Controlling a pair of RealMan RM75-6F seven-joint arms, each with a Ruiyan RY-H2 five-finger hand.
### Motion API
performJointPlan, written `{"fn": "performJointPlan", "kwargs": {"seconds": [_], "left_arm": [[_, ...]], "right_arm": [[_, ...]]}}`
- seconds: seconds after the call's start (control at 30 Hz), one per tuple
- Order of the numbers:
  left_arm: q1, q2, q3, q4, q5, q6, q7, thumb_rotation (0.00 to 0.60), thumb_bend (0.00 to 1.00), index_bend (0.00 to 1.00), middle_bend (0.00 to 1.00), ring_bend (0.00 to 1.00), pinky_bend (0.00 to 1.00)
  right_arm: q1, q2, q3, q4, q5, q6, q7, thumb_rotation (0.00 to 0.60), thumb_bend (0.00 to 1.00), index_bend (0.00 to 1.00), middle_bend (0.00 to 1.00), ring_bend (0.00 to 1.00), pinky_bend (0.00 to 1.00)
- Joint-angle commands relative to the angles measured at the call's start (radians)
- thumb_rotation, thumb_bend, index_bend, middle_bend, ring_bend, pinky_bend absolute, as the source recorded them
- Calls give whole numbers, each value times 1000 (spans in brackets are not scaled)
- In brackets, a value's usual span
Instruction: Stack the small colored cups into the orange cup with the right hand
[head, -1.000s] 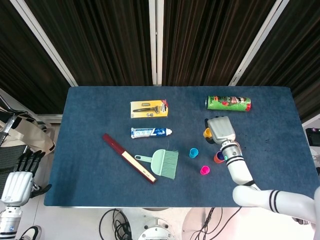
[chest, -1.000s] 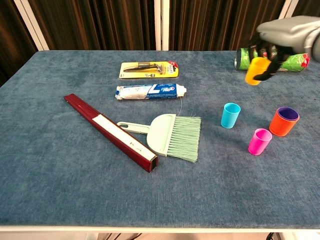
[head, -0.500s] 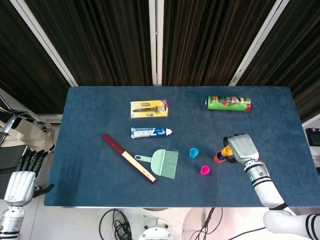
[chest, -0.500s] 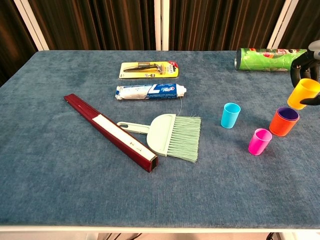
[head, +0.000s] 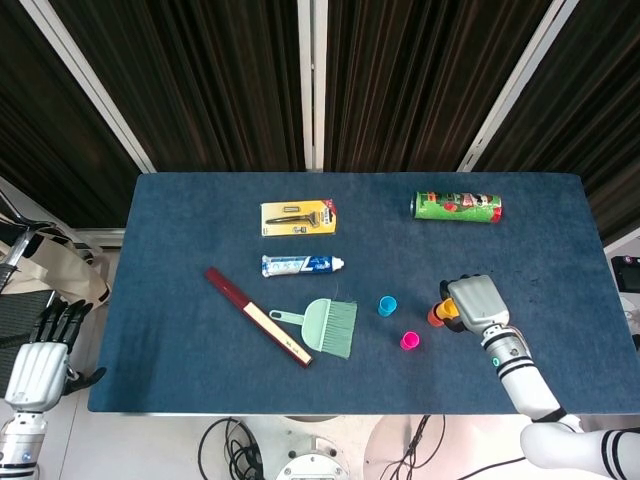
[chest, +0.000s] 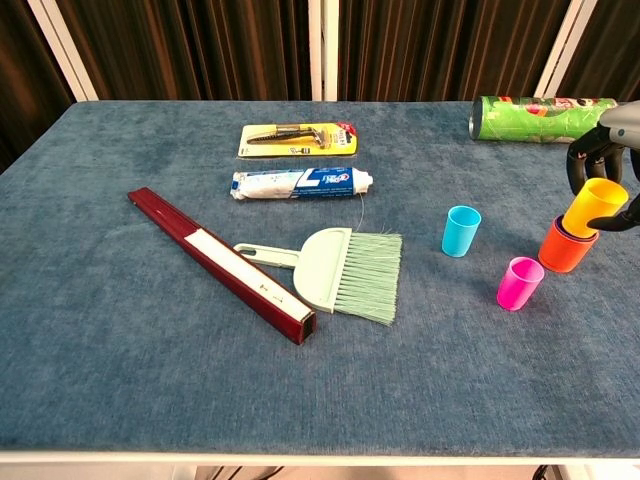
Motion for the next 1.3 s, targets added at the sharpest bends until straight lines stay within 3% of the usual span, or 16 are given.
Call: {"fn": "performJointPlan", "kwargs": {"seconds": [0.03, 0.23, 0.57, 1.07, 1.3], "left_arm": [[-1, 0, -1, 0, 1, 0, 0, 600, 110, 99, 57, 0, 4], [1, 1, 1, 0, -1, 0, 0, 600, 110, 99, 57, 0, 4], [0, -3, 2, 2, 1, -2, 1, 600, 111, 99, 57, 0, 5], [-6, -3, -4, -7, 5, 2, -2, 600, 110, 99, 57, 0, 5], [-4, -6, -3, 4, 3, 1, -12, 600, 111, 99, 57, 0, 4]], "right_arm": [[3, 0, 2, -1, 7, -10, -4, 600, 146, 469, 446, 405, 485], [2, 1, 7, -3, 5, -10, -1, 600, 111, 365, 386, 384, 484], [12, -11, 37, -17, -25, 7, -4, 600, 106, 350, 371, 376, 485], [147, -233, 86, 126, 134, -74, -148, 600, 101, 282, 327, 376, 486], [183, -290, 84, 167, 172, -91, -175, 600, 101, 279, 344, 377, 490]]}}
